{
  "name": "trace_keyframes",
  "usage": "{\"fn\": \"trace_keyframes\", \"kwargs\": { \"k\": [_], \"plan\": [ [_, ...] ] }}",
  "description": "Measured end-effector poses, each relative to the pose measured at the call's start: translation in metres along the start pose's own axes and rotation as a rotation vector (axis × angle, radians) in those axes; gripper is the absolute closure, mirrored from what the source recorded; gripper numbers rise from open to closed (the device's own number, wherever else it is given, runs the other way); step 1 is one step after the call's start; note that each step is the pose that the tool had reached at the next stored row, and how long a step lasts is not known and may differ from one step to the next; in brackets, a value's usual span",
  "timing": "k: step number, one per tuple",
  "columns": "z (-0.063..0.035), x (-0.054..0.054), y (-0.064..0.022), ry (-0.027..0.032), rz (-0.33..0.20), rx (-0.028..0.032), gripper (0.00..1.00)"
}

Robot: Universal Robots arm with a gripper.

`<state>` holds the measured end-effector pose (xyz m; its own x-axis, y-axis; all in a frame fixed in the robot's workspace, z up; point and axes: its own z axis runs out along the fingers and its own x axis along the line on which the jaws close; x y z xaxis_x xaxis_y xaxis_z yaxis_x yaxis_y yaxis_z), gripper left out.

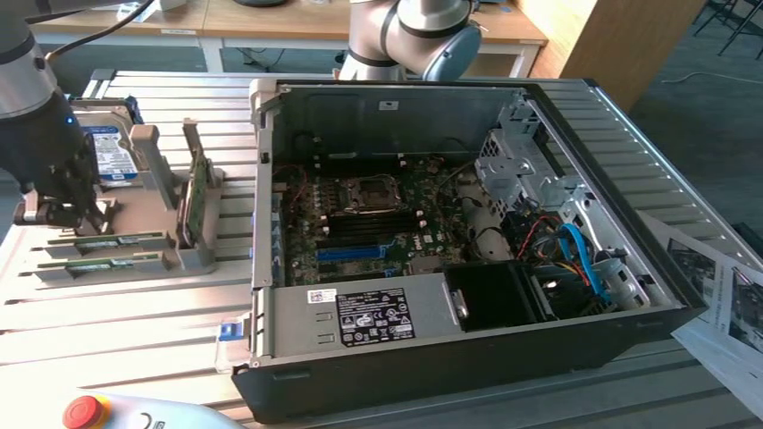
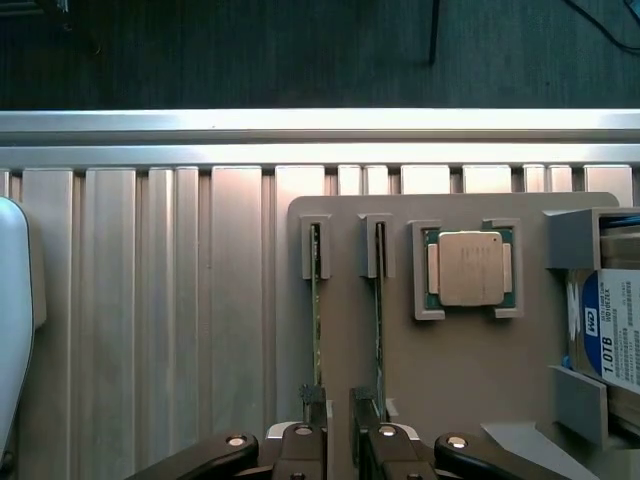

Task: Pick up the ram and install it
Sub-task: 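Pick up the ram and move it above insertion slot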

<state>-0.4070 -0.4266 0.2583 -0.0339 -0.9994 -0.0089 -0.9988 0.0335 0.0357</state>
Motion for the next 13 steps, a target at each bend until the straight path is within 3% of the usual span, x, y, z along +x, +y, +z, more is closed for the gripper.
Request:
{"fn": "trace_keyframes", "kwargs": {
  "k": [13],
  "plan": [
    [-0.0005, 0.0, -0.0156, 0.0, 0.0, 0.0001, 0.76]
  ]
}}
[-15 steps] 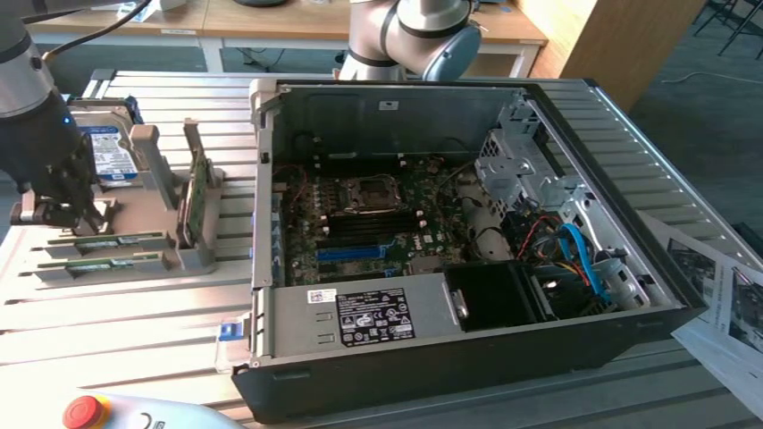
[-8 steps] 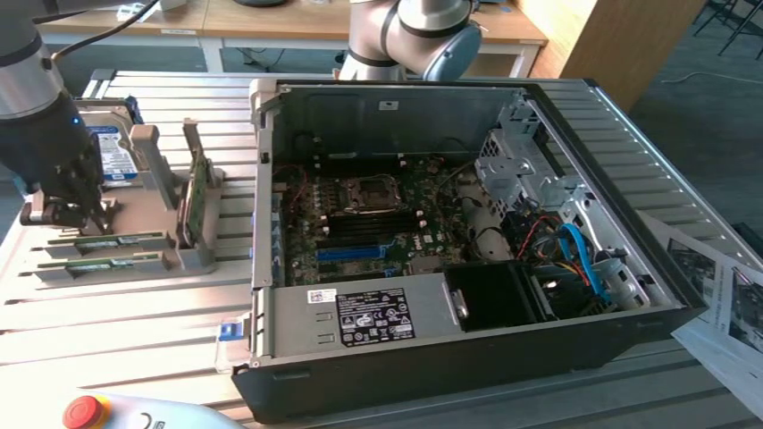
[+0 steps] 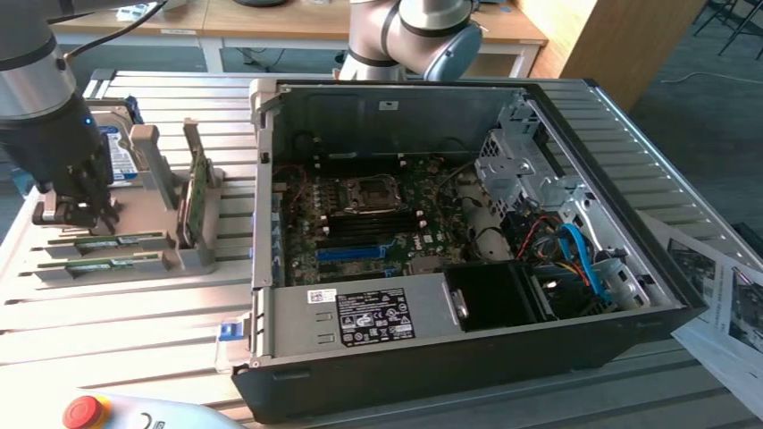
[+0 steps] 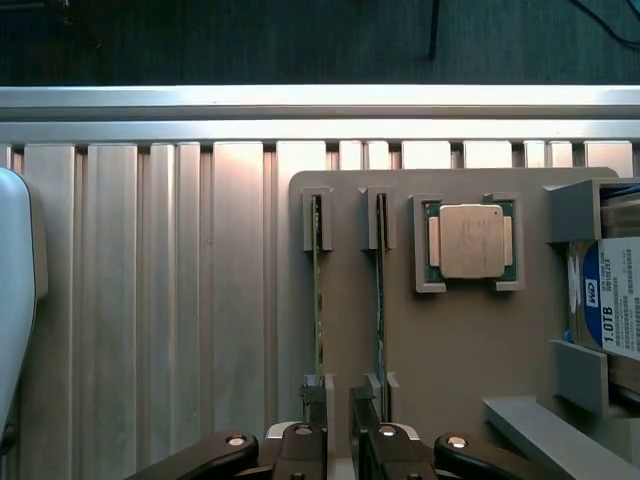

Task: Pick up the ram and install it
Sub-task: 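Pick up the ram and move it above insertion slot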

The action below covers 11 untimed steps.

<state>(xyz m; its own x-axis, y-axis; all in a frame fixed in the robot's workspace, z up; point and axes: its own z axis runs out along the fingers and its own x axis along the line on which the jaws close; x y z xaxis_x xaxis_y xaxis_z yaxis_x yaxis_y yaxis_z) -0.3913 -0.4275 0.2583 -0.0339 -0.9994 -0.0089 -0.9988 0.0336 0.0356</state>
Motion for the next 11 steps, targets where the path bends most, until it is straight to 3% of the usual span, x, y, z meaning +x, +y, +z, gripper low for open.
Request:
{"fn": "trace_keyframes", "kwargs": {
  "k": [7, 11],
  "plan": [
    [0.0, 0.0, -0.0004, 0.0, -0.001, 0.001, 0.76],
    [0.0, 0.0, -0.0004, -0.0001, -0.001, 0.0045, 0.76]
  ]
}}
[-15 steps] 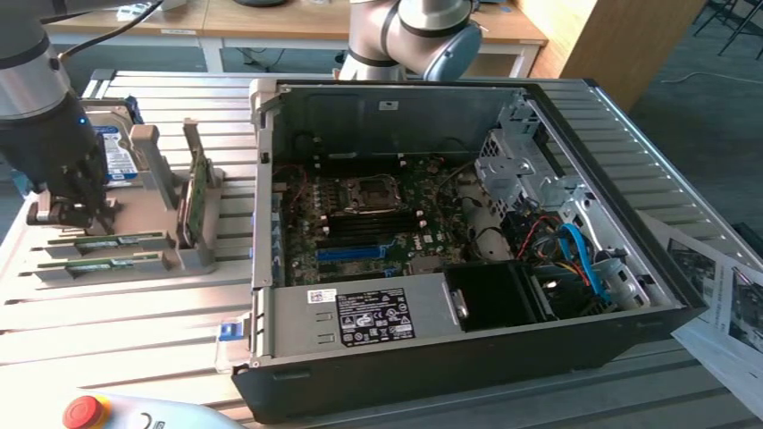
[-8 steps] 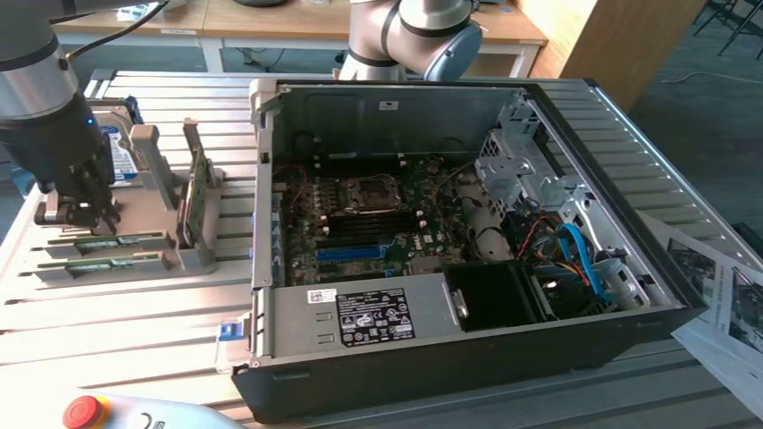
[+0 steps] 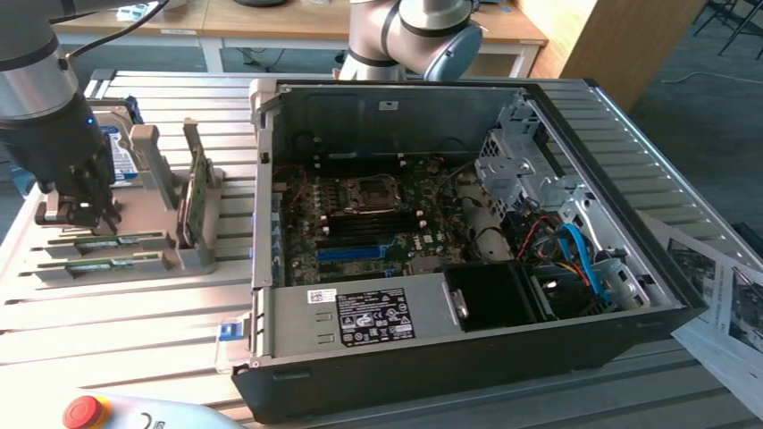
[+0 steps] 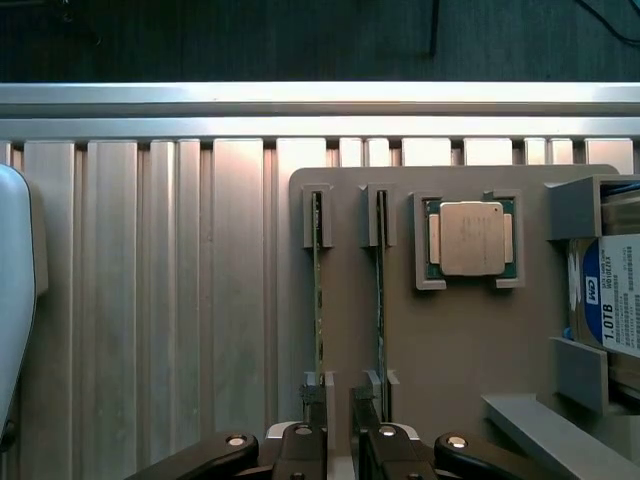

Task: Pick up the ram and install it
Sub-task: 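Pick up the ram and move it above insertion slot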

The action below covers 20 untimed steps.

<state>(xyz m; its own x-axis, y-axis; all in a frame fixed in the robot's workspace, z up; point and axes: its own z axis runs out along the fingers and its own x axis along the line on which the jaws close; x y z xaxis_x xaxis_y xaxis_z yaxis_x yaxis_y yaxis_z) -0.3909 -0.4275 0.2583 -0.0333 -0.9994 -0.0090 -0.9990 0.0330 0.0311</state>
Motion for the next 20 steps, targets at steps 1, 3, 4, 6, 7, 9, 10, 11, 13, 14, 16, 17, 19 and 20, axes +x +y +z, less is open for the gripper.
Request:
{"fn": "trace_keyframes", "kwargs": {
  "k": [1, 3, 4, 6, 7, 9, 10, 11, 13, 14, 16, 17, 19, 20],
  "plan": [
    [0.0, 0.0, 0.0, 0.0, 0.0, 0.001, 0.76],
    [0.0, 0.0, 0.0, -0.0001, 0.0, 0.0017, 0.76],
    [0.0, 0.0, 0.0, 0.0, 0.0, 0.0018, 0.76],
    [0.0, 0.0, 0.0, 0.0, 0.0, 0.0019, 0.76],
    [0.0002, 0.0, 0.0001, -0.0001, 0.0, 0.0019, 0.76],
    [0.0015, 0.0, 0.0, -0.0001, 0.0, 0.0018, 0.76],
    [0.0025, 0.0, 0.0, 0.0, 0.0, 0.0018, 0.76],
    [0.0036, 0.0, -0.0001, 0.0, 0.0, 0.0019, 0.76],
    [0.0055, 0.0, -0.0001, -0.0001, 0.0, 0.0019, 0.76],
    [0.0065, 0.0, -0.0002, 0.0, 0.0, 0.0018, 0.76],
    [0.0085, 0.0, -0.0002, 0.0, 0.0, 0.0019, 0.76],
    [0.0095, 0.0, -0.0003, 0.0, 0.0, 0.0019, 0.76],
    [0.0113, 0.0, -0.0003, 0.0, 0.0, 0.002, 0.76],
    [0.0122, 0.0, -0.0003, 0.0, 0.0, 0.002, 0.76]
  ]
}}
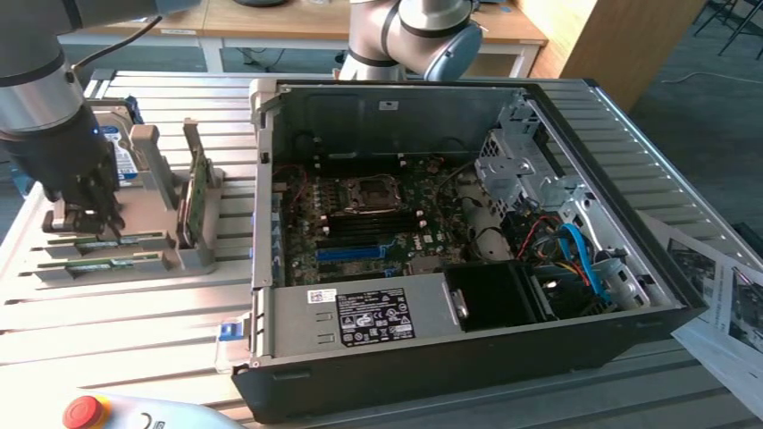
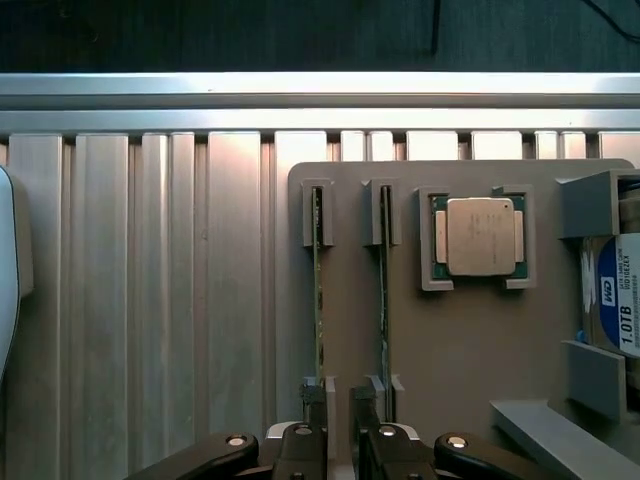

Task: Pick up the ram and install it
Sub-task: 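Pick up the ram and move it above insertion slot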

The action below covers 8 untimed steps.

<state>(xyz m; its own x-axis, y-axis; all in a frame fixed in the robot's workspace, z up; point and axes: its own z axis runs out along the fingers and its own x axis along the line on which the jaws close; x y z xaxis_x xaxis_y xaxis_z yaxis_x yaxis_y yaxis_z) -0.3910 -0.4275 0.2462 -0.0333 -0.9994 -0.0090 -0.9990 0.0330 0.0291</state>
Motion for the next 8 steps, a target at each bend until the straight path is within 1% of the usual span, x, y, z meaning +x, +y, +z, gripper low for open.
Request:
{"fn": "trace_keyframes", "kwargs": {
  "k": [4, 8],
  "plan": [
    [0.003, 0.0, -0.0001, 0.0002, 0.0, 0.0, 0.76],
    [0.0034, 0.0, -0.0001, 0.0003, 0.0, -0.0001, 0.76]
  ]
}}
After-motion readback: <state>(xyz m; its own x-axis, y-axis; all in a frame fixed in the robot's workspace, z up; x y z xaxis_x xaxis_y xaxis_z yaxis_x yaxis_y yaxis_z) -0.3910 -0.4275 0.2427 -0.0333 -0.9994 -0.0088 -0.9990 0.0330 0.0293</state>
